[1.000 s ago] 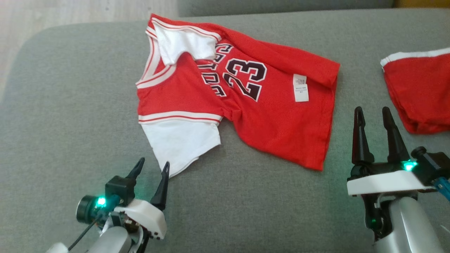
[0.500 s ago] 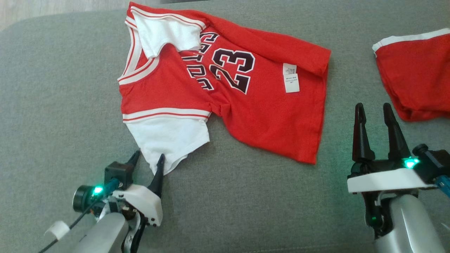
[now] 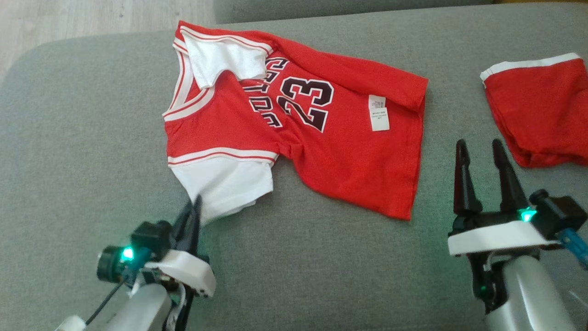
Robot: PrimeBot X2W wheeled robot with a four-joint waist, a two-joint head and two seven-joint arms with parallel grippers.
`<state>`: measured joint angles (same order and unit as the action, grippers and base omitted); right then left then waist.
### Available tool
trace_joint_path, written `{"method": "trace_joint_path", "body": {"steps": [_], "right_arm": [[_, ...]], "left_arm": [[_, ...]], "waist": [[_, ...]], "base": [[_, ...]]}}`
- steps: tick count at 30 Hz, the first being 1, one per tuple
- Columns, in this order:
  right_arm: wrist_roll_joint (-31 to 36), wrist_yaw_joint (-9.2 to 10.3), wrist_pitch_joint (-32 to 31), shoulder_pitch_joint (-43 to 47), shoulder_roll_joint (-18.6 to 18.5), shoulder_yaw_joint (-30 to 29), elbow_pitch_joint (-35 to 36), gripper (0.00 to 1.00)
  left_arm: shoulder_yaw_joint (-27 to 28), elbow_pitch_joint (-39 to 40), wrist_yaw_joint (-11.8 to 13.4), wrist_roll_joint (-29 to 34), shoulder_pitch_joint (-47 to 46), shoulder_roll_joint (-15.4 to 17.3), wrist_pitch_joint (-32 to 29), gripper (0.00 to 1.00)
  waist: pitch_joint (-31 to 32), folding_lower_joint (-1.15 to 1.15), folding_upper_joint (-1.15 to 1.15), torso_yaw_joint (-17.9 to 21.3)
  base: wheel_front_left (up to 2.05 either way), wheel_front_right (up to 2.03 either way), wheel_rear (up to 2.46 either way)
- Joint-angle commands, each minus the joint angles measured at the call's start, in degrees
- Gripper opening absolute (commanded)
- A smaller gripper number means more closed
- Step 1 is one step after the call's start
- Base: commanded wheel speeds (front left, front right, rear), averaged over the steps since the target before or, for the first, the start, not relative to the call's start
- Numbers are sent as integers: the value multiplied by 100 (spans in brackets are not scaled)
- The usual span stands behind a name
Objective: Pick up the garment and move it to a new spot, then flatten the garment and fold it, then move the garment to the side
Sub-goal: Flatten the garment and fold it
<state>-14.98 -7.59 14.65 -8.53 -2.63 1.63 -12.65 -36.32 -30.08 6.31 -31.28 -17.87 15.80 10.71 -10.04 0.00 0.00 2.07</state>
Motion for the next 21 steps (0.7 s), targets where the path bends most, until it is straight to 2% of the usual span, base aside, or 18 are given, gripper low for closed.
{"method": "trace_joint_path", "body": {"steps": [1,6,9,15,21], "right_arm": [[58,10,34,-5,-25,191,7,100],[225,10,-412,63,-25,497,-520,100],[257,10,-756,105,-25,657,-761,100],[-81,10,-1189,121,-25,824,-1143,100],[-62,10,-1464,35,-25,843,-1542,100]], "left_arm": [[396,280,124,11,-134,116,239,0],[975,851,388,151,-59,110,421,0],[1374,1392,445,442,81,48,426,0],[1779,1800,234,850,397,-192,428,0],[2006,1891,-11,1132,514,-422,428,0]], "waist": [[56,0,0,-24],[101,0,0,-61],[114,0,0,-90],[146,0,0,-168],[143,0,0,-242]], "base": [[0,0,0],[0,0,0],[0,0,0],[0,0,0],[0,0,0]]}}
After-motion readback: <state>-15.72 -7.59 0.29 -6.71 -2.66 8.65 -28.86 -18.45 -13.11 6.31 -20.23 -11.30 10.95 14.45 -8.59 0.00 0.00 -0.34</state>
